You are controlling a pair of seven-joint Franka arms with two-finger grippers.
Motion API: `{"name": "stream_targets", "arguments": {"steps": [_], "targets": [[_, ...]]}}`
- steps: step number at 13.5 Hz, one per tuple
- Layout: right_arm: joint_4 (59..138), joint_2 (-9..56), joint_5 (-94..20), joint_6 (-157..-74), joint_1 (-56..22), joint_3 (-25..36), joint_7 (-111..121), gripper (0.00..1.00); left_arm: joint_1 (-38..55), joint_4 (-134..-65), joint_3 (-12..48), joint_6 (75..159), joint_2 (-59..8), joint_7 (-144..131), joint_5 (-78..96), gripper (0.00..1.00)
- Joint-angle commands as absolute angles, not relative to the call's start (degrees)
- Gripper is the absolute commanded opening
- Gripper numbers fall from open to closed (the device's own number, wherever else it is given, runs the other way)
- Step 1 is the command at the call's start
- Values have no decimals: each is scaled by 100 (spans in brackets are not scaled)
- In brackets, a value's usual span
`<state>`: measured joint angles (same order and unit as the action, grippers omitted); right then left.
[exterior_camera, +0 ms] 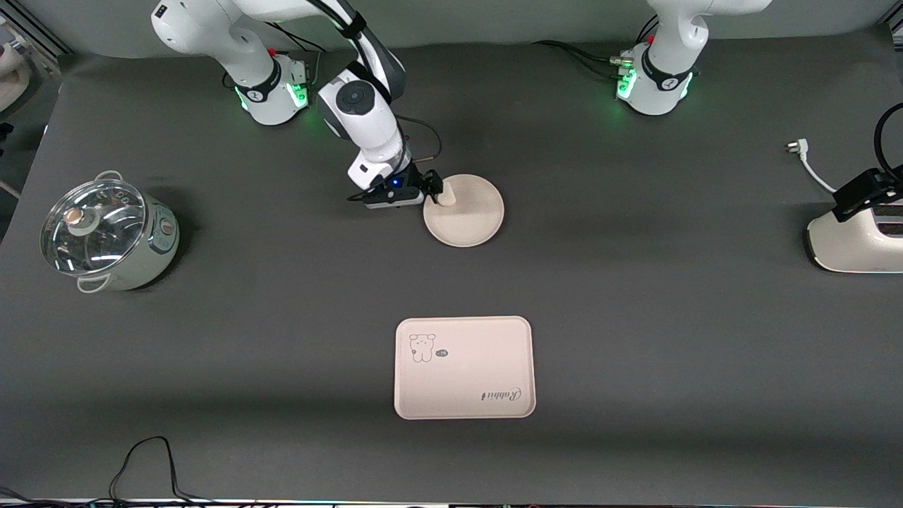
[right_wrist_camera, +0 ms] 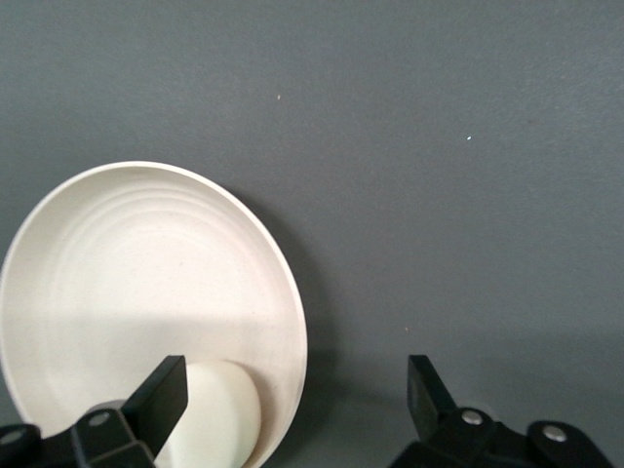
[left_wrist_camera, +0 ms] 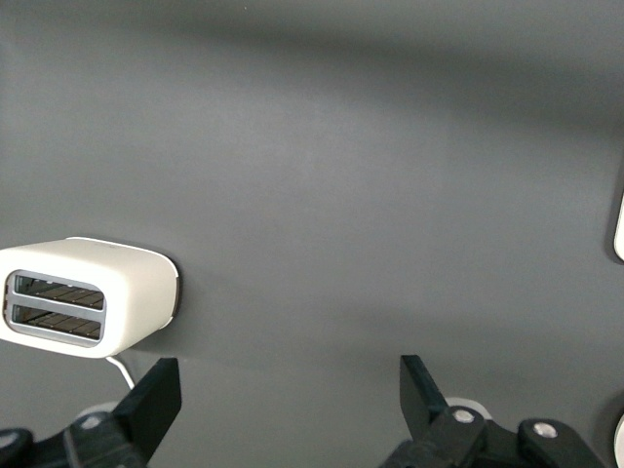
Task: Place bun in plate and plate on tray
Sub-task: 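Lower the right gripper to the plate rim and grasp it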
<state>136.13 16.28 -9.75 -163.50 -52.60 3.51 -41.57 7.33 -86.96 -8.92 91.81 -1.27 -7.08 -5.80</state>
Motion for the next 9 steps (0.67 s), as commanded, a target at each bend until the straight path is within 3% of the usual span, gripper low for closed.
{"name": "stream_targets", "arguments": {"steps": [1,7,9], "targets": [[13597,2002,-1046,-16865,-5388,378,-4175,100,808,-8605,-905,9114,-132,-668,-677,100],[13588,2294,-1055,-17200,-5396,378,-4175,100,774,-8613,-905,9070,-106,-730,-598,100],[13588,2294,-1055,-17200,-5388,378,-4166,74,782,-8639,-905,9000,-105,-729,-606,100]]}}
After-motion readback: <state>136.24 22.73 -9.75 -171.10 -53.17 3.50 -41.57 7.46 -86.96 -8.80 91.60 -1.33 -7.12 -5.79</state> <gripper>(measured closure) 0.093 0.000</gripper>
